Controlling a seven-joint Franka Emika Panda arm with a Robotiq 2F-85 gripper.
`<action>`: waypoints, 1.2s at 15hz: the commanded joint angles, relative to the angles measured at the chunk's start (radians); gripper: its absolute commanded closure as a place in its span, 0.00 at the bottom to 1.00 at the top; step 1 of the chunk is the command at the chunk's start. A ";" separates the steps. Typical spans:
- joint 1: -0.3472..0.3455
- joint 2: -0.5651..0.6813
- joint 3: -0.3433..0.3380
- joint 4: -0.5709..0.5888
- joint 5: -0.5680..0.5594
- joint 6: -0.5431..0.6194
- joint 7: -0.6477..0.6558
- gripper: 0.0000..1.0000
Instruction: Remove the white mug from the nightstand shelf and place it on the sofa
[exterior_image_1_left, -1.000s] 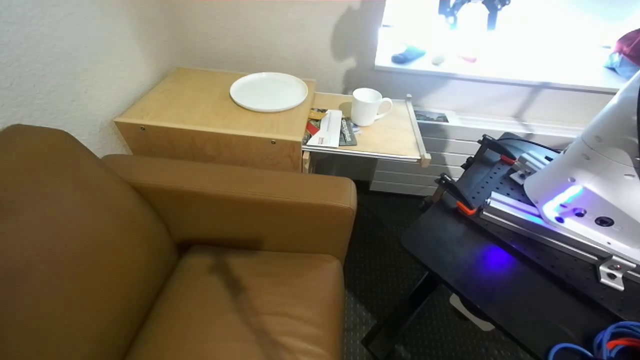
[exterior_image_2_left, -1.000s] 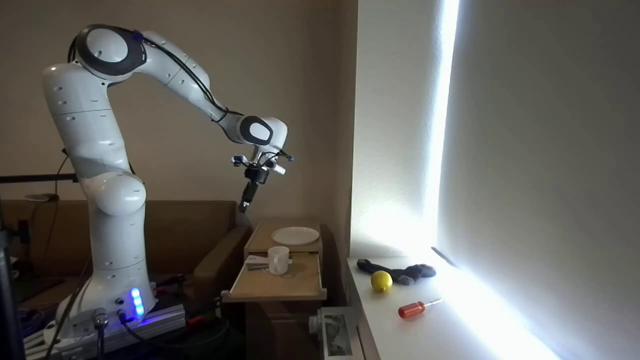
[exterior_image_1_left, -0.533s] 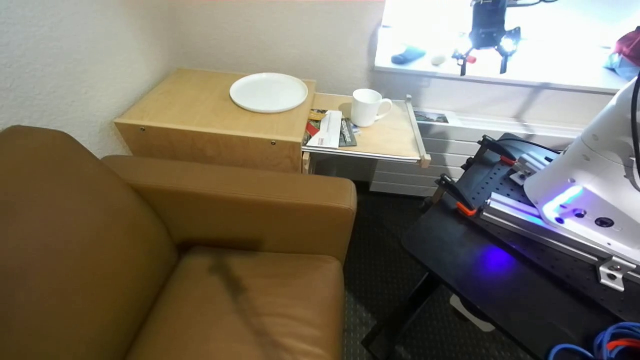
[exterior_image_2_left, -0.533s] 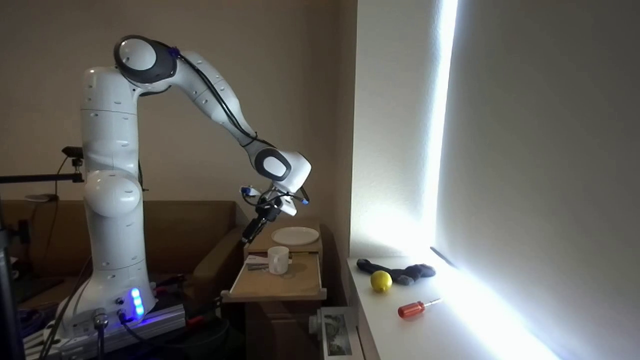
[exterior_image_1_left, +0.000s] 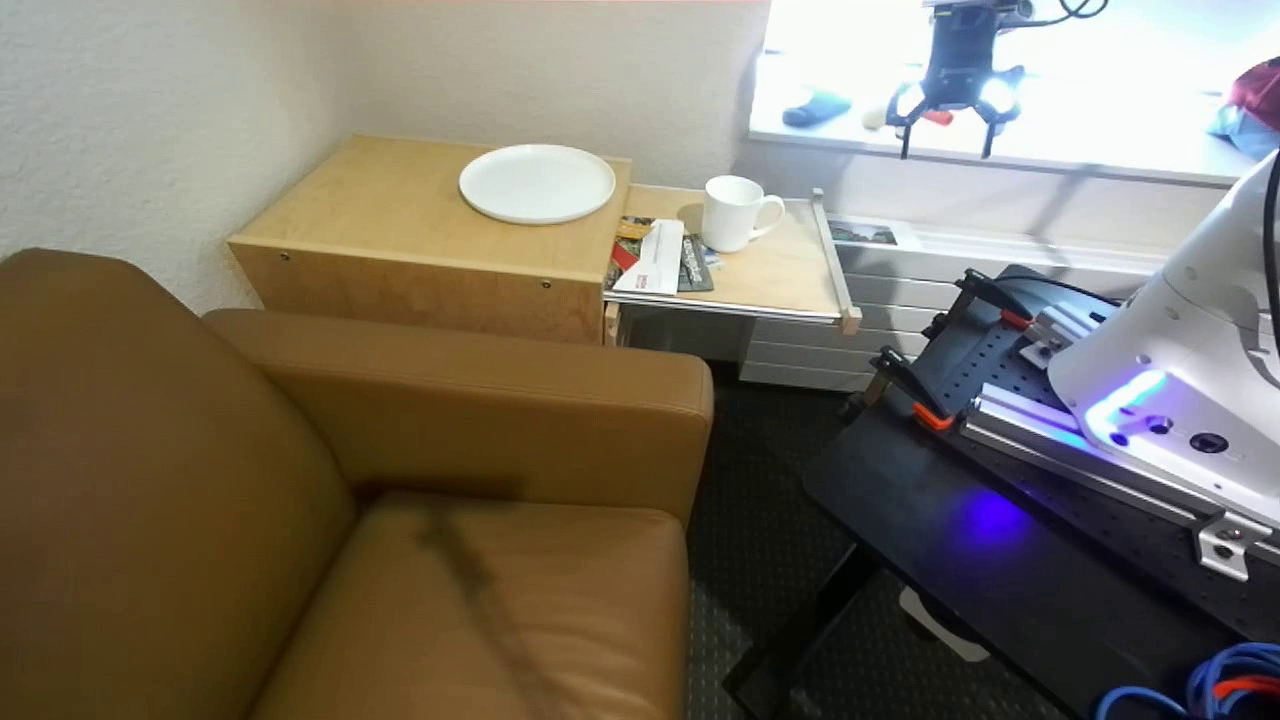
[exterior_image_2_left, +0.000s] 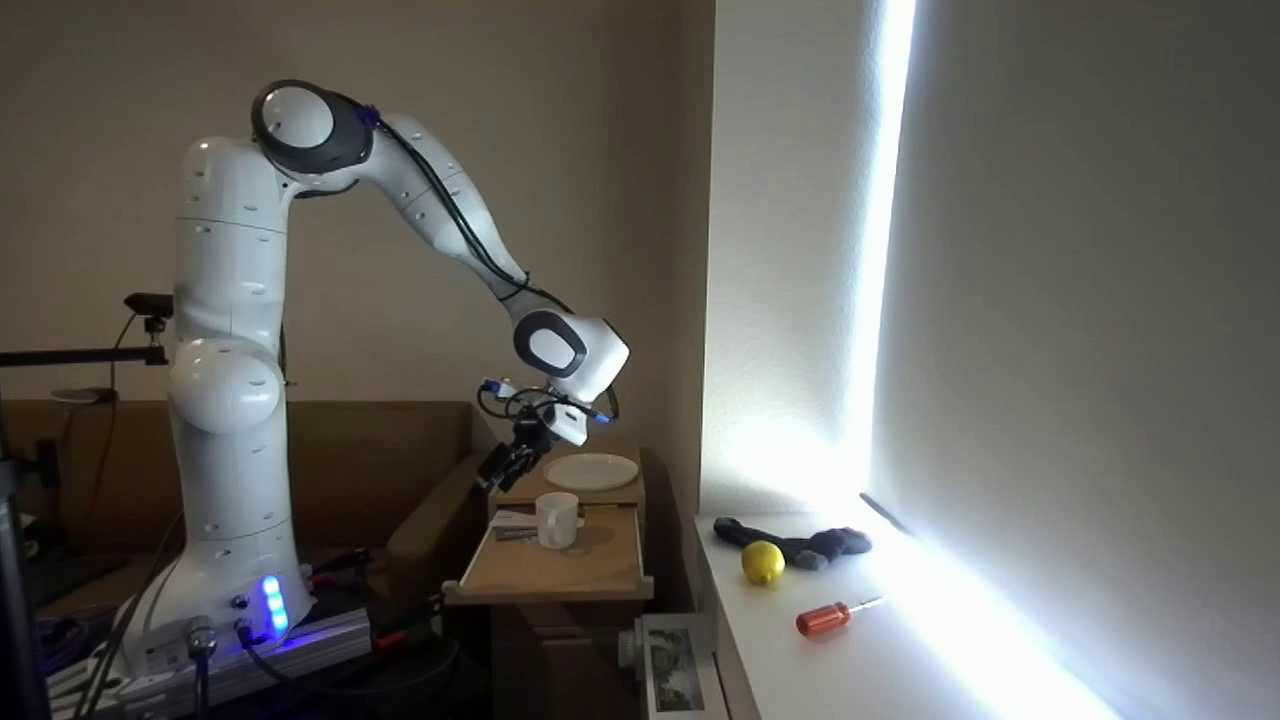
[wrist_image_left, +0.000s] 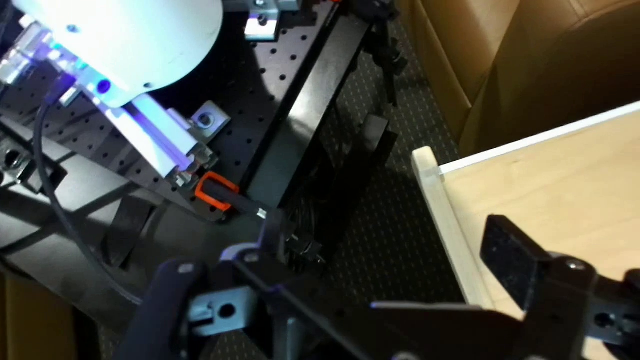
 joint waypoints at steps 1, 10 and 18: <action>-0.010 0.127 -0.013 0.057 0.148 0.066 0.069 0.00; 0.016 0.160 0.000 0.047 0.346 0.183 0.146 0.00; 0.032 0.258 0.042 0.091 0.815 0.280 0.224 0.00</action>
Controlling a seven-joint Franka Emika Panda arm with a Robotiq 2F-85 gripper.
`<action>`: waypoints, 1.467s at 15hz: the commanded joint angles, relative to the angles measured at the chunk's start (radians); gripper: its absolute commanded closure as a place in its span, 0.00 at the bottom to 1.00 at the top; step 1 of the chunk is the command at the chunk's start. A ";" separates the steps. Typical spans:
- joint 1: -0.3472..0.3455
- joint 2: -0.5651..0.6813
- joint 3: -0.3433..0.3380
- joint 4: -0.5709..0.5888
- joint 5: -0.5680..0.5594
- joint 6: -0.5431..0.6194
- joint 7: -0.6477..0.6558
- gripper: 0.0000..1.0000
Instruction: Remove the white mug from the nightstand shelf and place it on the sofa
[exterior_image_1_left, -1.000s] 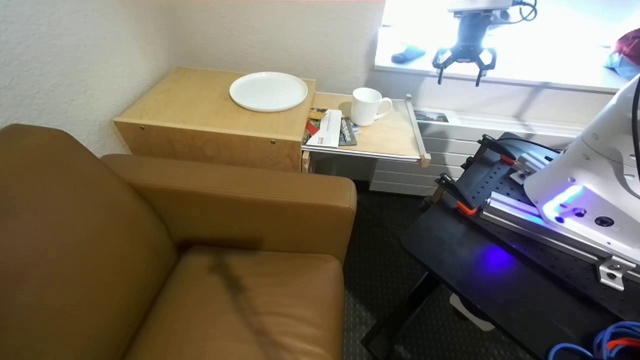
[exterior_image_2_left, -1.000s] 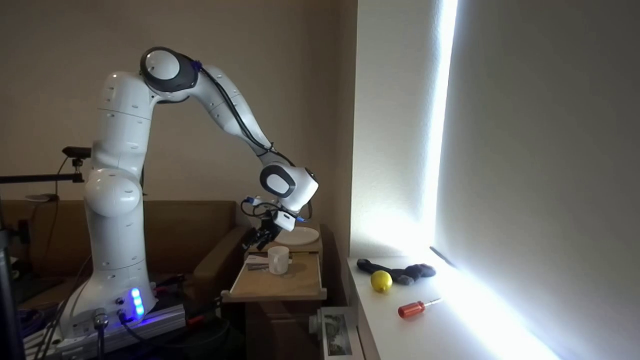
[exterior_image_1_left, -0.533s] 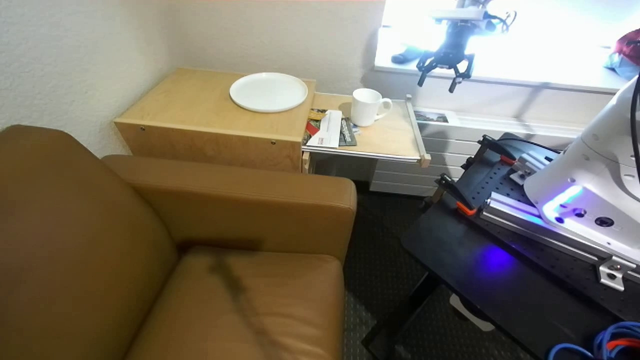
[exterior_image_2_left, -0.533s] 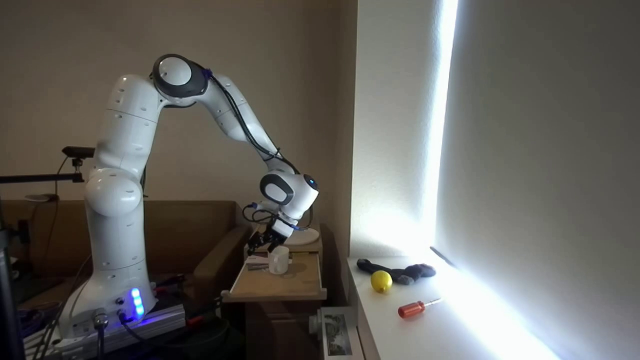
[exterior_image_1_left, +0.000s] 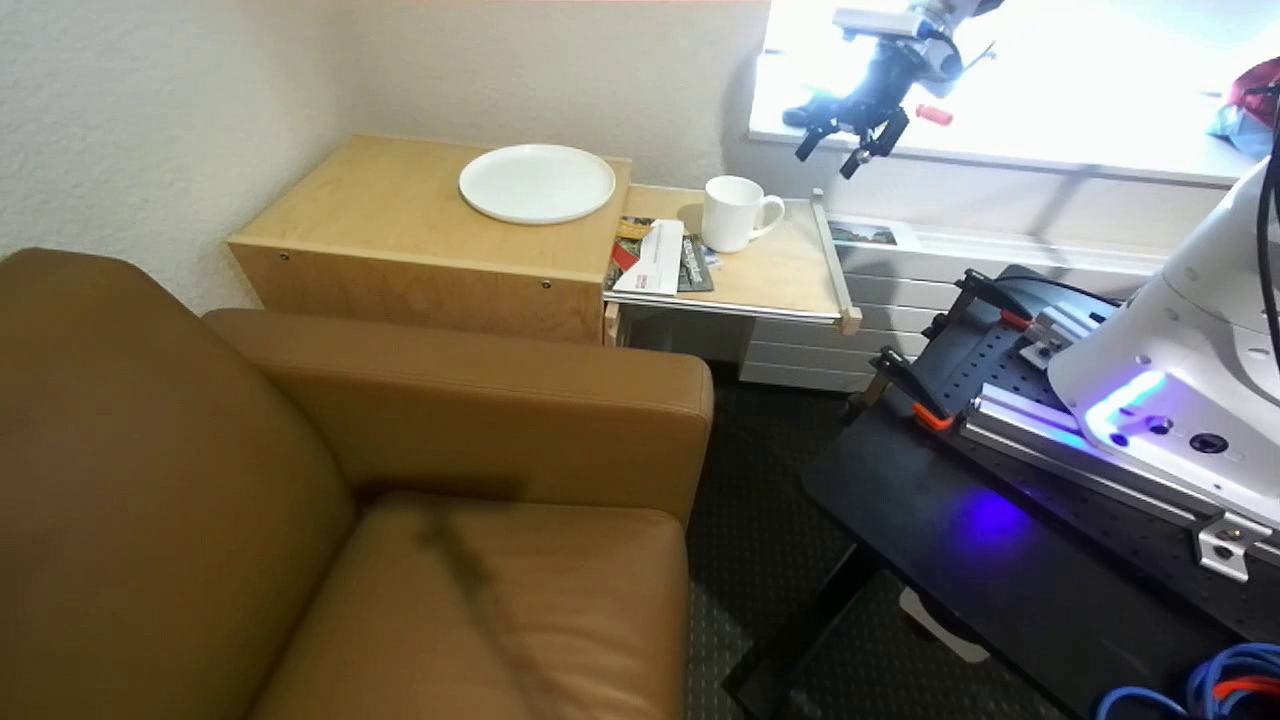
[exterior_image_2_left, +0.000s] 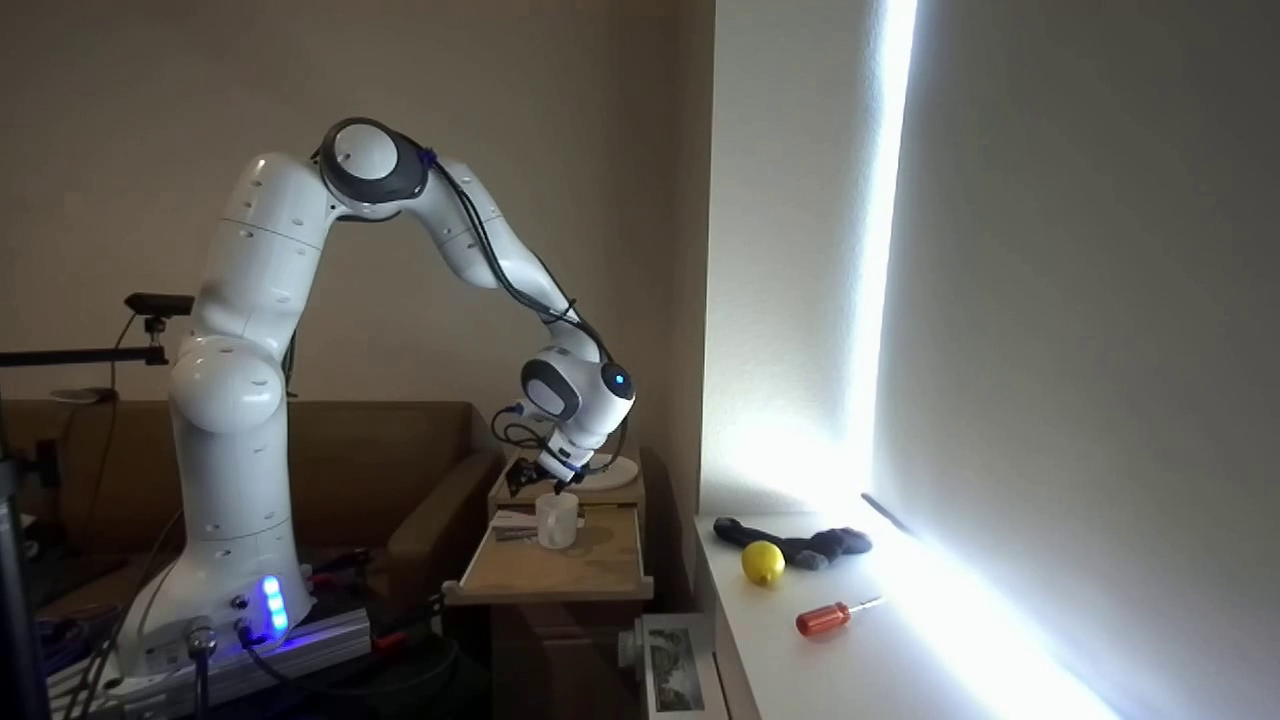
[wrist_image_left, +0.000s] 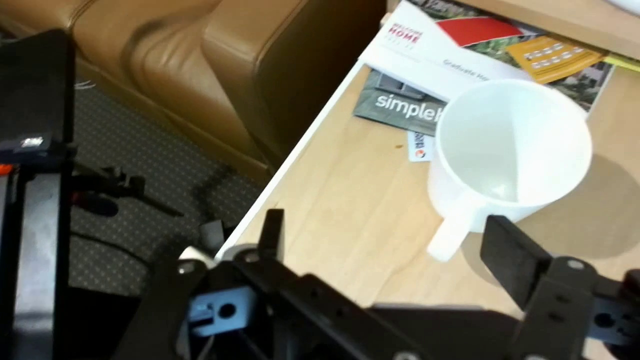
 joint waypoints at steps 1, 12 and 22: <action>0.024 0.051 0.014 0.012 0.152 0.089 0.046 0.00; 0.025 0.157 0.020 0.067 0.252 0.096 0.045 0.00; 0.041 0.195 0.018 0.080 0.250 0.087 0.047 0.00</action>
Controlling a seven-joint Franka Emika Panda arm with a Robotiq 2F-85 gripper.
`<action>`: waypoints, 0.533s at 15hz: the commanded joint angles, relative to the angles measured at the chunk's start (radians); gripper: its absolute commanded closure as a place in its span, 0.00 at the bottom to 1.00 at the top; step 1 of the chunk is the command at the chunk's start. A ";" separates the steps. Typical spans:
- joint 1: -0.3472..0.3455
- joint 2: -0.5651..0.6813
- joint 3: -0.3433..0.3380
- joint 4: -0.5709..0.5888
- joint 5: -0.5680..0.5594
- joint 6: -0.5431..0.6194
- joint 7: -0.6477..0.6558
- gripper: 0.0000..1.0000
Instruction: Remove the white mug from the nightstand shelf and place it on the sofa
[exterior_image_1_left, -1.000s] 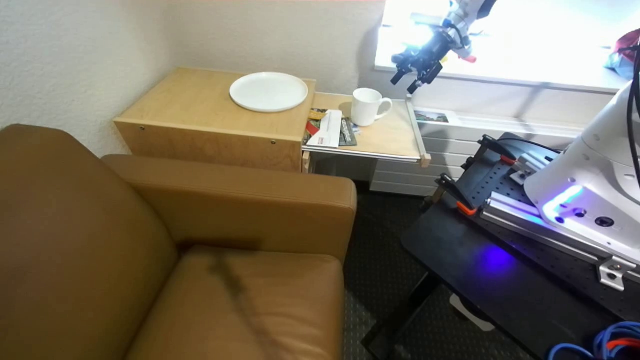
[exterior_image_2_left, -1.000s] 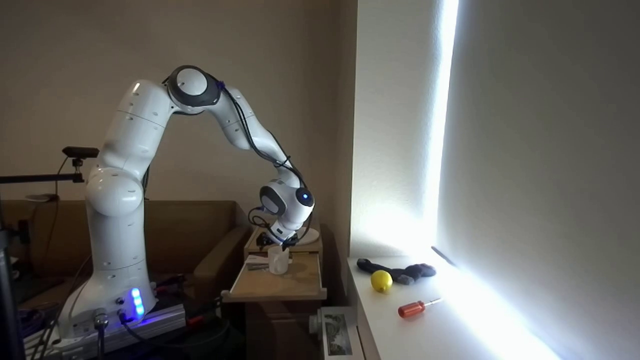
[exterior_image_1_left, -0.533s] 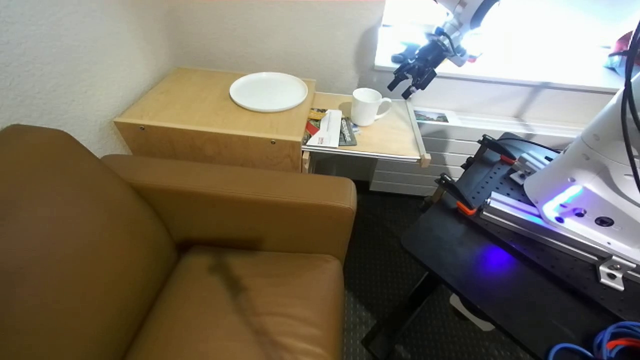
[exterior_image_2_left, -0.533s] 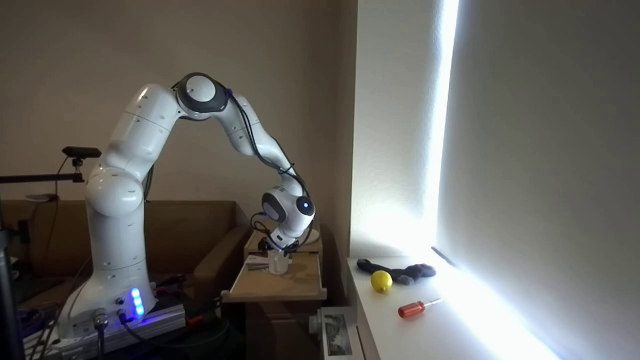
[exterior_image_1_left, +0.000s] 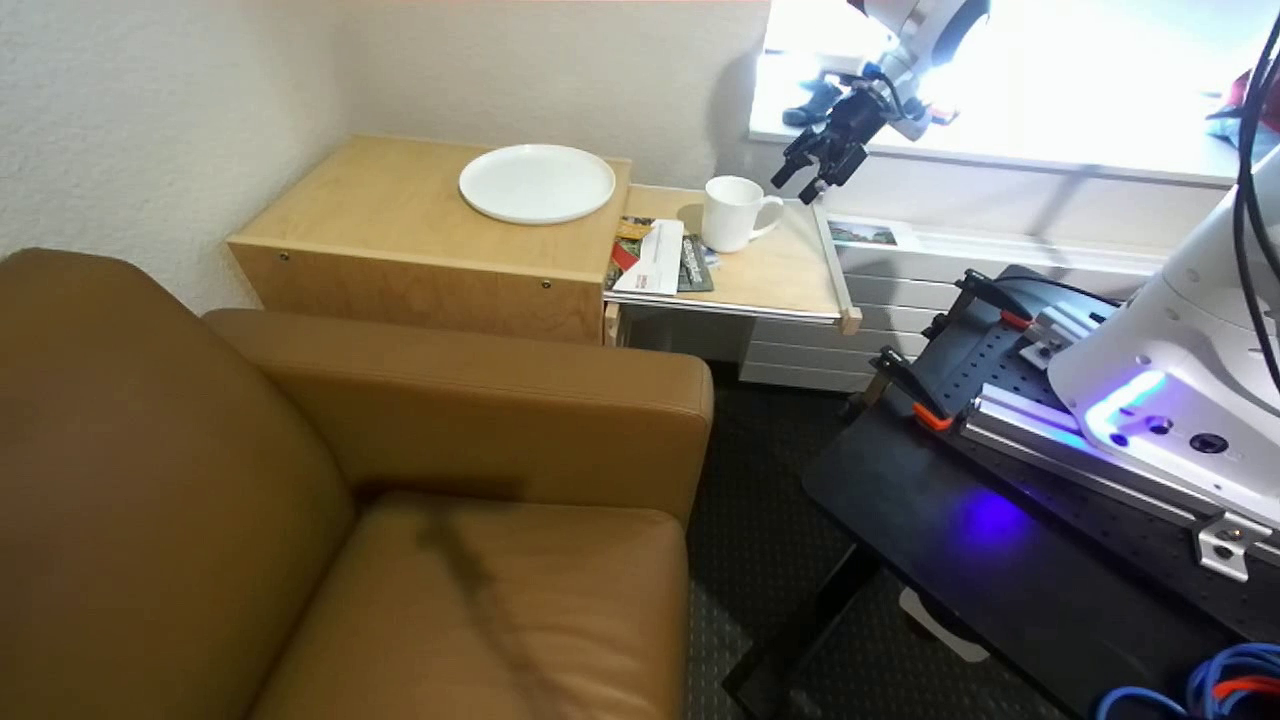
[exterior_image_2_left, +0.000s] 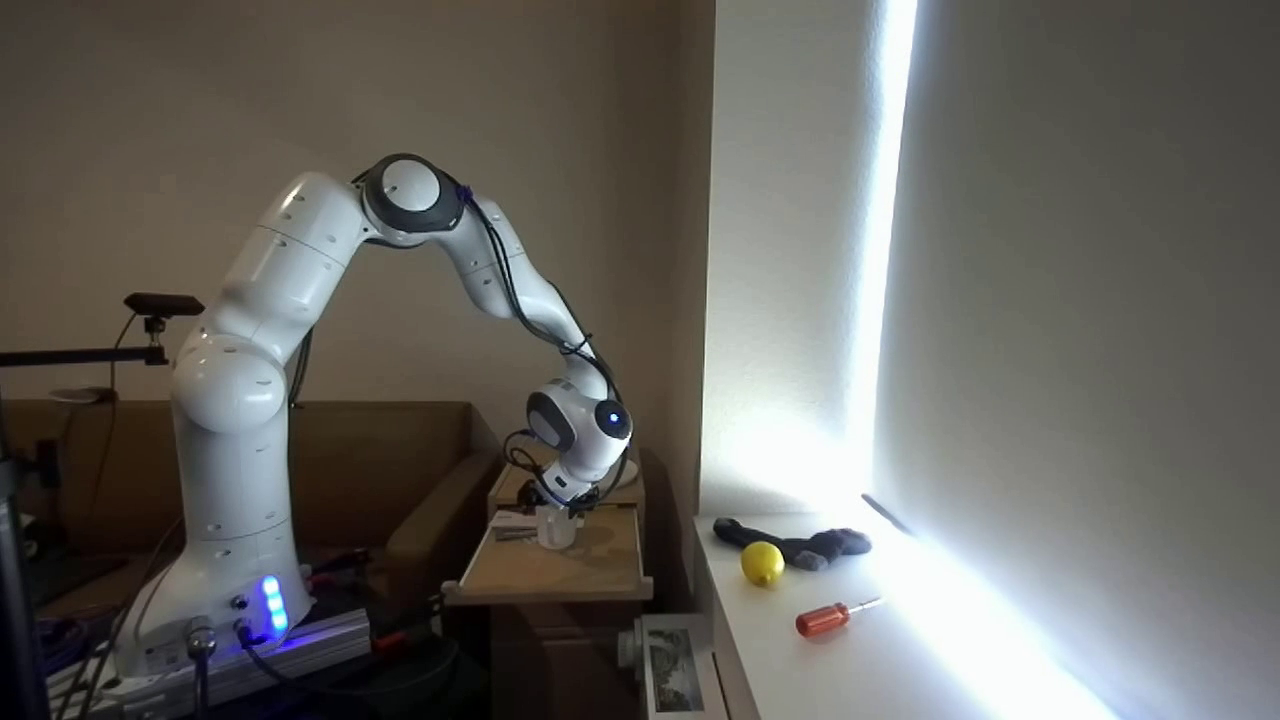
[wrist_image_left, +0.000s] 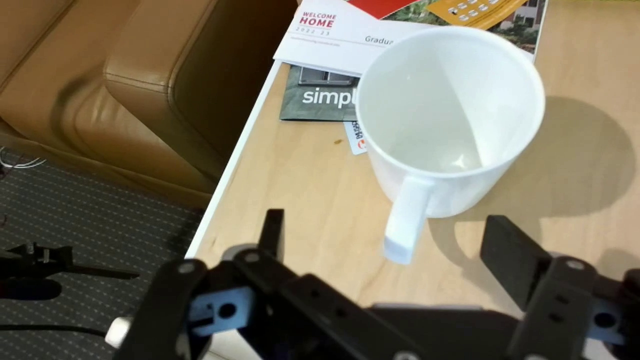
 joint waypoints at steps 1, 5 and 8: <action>0.011 0.030 0.010 0.018 0.015 -0.005 -0.012 0.00; 0.024 0.025 0.005 0.007 0.000 -0.003 0.001 0.00; 0.034 0.035 0.007 0.011 -0.001 -0.002 0.001 0.00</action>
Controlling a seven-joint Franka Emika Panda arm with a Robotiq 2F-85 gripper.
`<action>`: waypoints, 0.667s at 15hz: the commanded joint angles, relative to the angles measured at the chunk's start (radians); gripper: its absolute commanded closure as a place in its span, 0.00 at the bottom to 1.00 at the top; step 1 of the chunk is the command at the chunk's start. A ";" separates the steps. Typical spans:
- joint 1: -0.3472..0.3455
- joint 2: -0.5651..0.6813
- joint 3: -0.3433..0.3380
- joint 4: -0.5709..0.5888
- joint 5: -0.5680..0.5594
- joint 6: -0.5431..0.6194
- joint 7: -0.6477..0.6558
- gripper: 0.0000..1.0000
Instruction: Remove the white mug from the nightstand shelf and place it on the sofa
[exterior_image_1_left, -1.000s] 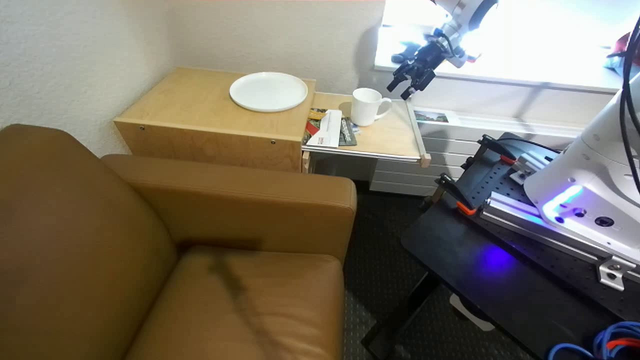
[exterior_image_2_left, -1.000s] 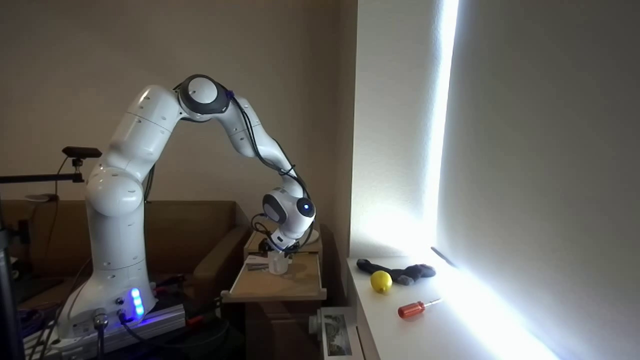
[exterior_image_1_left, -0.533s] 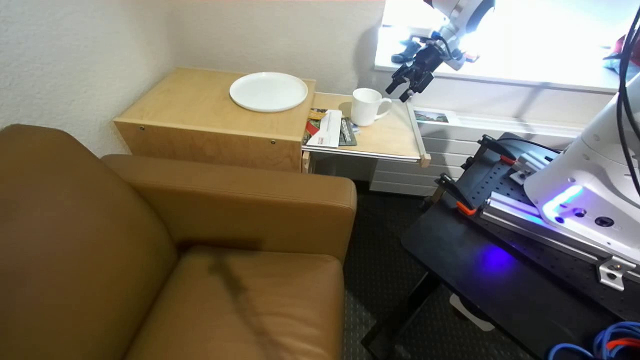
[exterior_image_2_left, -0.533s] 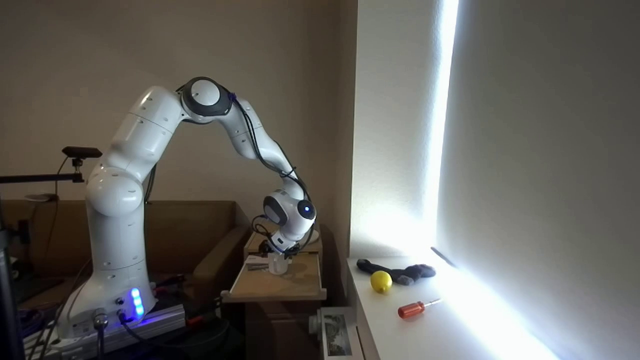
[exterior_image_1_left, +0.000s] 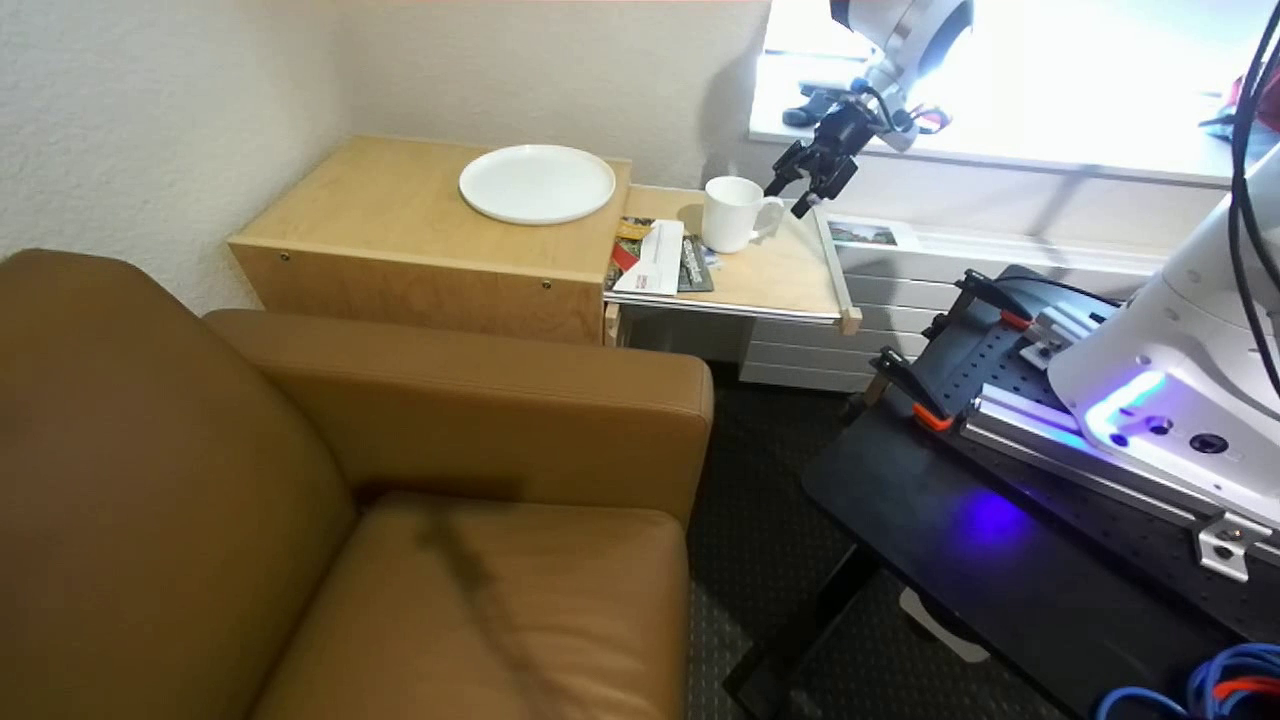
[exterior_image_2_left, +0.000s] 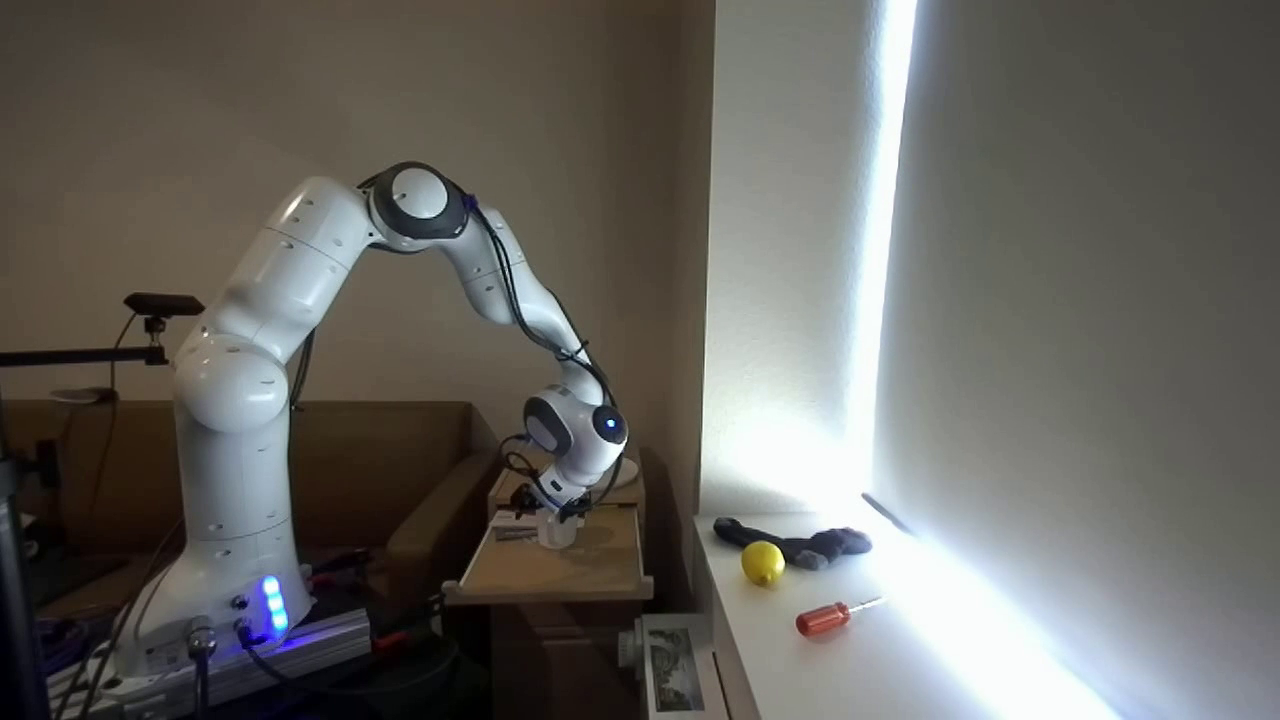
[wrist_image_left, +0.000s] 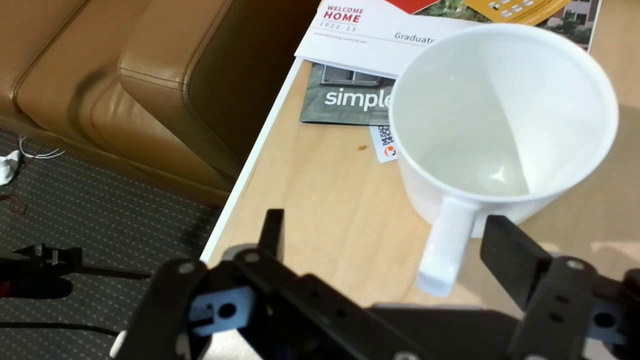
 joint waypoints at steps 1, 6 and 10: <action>0.003 0.019 -0.003 0.012 0.005 0.013 0.003 0.00; -0.002 0.026 -0.001 0.006 0.007 0.012 -0.007 0.25; -0.009 0.020 -0.001 0.006 0.009 -0.005 -0.009 0.47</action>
